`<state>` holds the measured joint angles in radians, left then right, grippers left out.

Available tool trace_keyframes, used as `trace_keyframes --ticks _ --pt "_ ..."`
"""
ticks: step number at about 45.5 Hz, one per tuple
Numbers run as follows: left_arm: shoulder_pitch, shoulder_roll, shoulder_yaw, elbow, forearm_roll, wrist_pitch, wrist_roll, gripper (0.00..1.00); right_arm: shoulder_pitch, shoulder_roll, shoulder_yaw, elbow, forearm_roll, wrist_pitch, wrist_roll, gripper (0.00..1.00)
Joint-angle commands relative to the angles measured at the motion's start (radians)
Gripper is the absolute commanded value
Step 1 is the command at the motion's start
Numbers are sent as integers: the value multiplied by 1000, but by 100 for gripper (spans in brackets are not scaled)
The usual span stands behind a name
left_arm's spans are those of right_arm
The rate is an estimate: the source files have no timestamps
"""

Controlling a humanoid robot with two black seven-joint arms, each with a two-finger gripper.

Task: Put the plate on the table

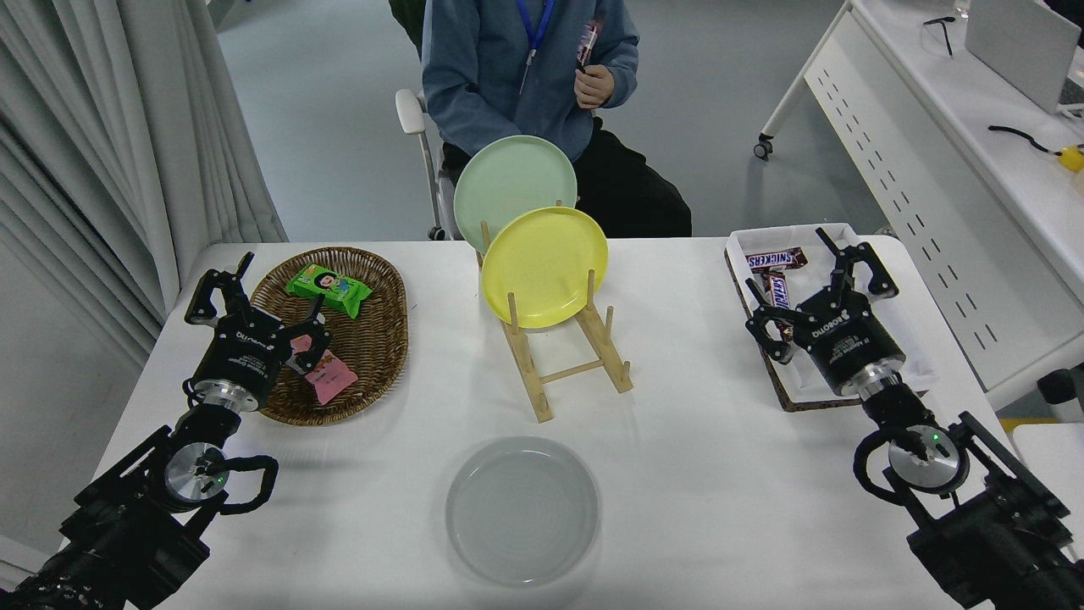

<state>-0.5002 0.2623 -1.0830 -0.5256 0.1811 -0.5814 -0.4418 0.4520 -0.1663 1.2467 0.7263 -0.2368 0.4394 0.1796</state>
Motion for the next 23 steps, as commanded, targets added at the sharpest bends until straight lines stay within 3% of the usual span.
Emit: trace_keyframes --ticks 1,23 --pt "0 0 0 -1 0 0 0 100 -9 53 76 -105 -22 -7 15 100" --pt "0 0 0 1 0 0 0 100 50 105 68 -163 48 -59 15 100"
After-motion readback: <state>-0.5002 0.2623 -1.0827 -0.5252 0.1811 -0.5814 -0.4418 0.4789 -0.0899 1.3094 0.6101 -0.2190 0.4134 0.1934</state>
